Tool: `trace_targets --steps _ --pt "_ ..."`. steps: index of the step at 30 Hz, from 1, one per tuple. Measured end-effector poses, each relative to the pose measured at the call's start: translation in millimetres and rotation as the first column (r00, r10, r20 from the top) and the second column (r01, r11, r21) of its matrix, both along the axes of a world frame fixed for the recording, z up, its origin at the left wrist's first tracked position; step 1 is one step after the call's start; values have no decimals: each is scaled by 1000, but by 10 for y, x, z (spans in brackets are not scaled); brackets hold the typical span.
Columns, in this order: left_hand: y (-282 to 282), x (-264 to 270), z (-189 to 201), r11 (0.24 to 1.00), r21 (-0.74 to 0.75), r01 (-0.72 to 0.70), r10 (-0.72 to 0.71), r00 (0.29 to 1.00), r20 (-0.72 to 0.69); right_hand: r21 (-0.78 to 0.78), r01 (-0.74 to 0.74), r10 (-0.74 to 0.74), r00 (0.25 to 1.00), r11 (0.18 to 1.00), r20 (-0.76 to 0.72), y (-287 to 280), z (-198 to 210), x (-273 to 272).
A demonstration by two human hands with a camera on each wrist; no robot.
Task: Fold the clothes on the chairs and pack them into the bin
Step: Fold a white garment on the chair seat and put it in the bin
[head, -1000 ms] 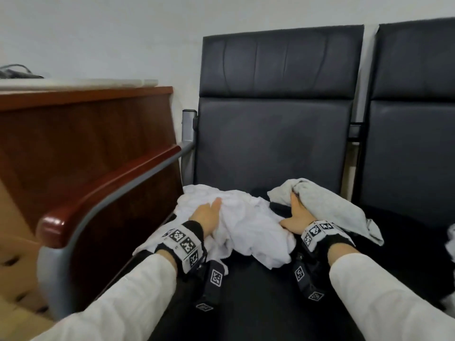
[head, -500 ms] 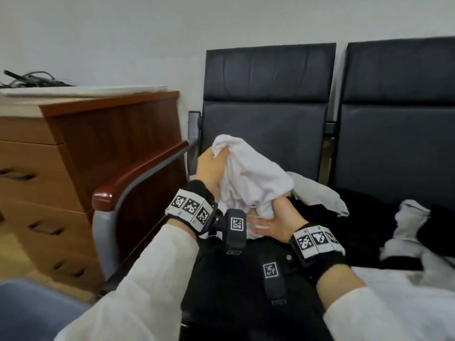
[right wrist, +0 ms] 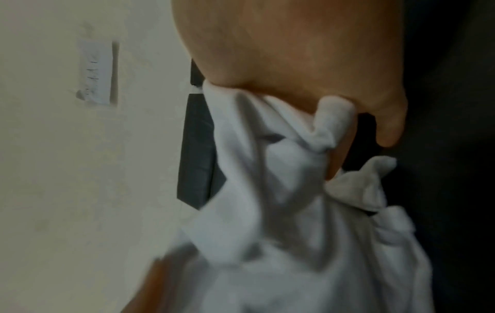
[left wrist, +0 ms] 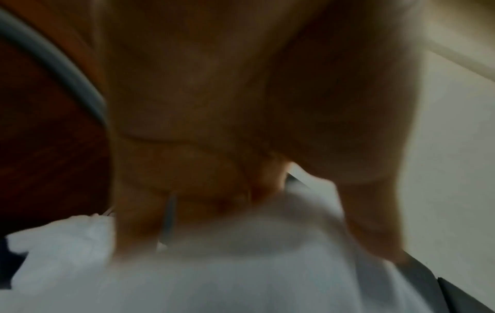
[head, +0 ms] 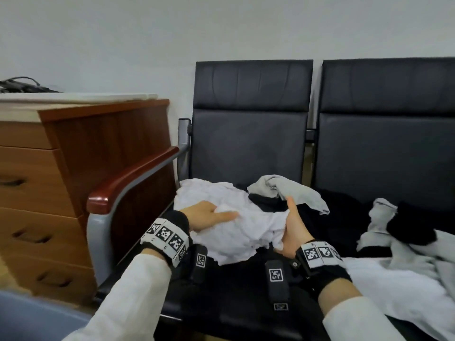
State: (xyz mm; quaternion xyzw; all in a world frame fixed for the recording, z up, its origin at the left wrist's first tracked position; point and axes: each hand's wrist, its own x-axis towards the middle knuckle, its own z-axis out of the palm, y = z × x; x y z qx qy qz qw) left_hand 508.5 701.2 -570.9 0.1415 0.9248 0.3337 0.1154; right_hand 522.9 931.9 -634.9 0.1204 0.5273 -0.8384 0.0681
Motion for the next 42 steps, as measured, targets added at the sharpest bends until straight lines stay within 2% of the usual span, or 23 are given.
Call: trace_targets --steps 1,2,3,5,7,8,10,12,14,15,17,19,21,23,26,28,30,31,33,35,37,40,42 --pt "-7 11 9 999 38 12 -19 982 190 26 -11 11 1000 1000 19 0 31 64" --pt "-12 3 20 996 88 -27 -1 953 302 97 -44 43 999 994 7 30 -16 42" --pt "-17 -34 7 991 119 -69 27 946 322 134 -119 117 993 984 28 13 18 85" --pt "-35 -150 -55 974 152 -170 145 976 164 246 -232 212 971 941 108 -2 73 119" --pt "-64 -247 -212 976 99 -196 206 973 -103 438 -226 174 972 870 155 -43 69 118" --pt "-63 -278 -301 983 77 -170 181 966 -183 577 -231 161 972 784 171 -49 52 101" --pt "-38 -270 -469 985 162 -61 84 987 -135 811 -310 201 950 497 241 -57 7 99" --pt "27 -196 -552 984 175 34 -26 998 -49 869 -412 224 906 274 359 -37 -99 85" --pt "72 -174 -621 995 53 81 -81 997 -5 883 -455 233 877 117 421 -38 -113 123" --pt "79 -169 -638 997 9 71 -71 997 7 883 -463 231 870 75 436 -35 -88 144" --pt "77 -173 -650 996 -59 61 -61 998 -7 905 -411 239 895 108 378 12 -29 143" --pt "62 -178 -603 996 -80 25 -30 997 -66 935 -281 208 949 218 237 111 -3 113" --pt "28 -206 -509 997 -69 -42 28 982 -185 936 -68 124 992 345 26 209 -19 71" --pt "-5 -252 -395 997 25 -70 74 954 -289 865 182 -11 980 469 -200 219 -8 78" --pt "-24 -244 -215 977 206 -49 125 918 -376 789 429 -76 893 440 -443 144 106 119" --pt "-40 -216 -151 957 279 -75 171 926 -336 749 491 -128 862 446 -490 132 146 123" --pt "-97 -164 -148 967 226 -121 184 942 -280 780 486 -227 874 394 -430 187 93 103" --pt "-141 -142 -173 977 151 -148 184 947 -262 843 412 -252 906 345 -340 229 43 106" --pt "-246 -106 -235 975 3 -222 217 952 -216 958 92 -210 977 272 -34 295 -97 120" --pt "-354 -99 -271 947 -37 -320 311 939 -143 965 -195 -104 971 174 215 352 -189 102" --pt "-444 -139 -296 912 66 -404 406 914 -17 954 -289 -27 956 80 292 363 -179 109" --pt "-492 -201 -290 817 335 -469 432 883 184 961 -275 19 961 -22 275 336 -116 179" --pt "-517 -222 -247 746 453 -488 407 873 271 990 -133 -70 988 40 135 373 -99 201"
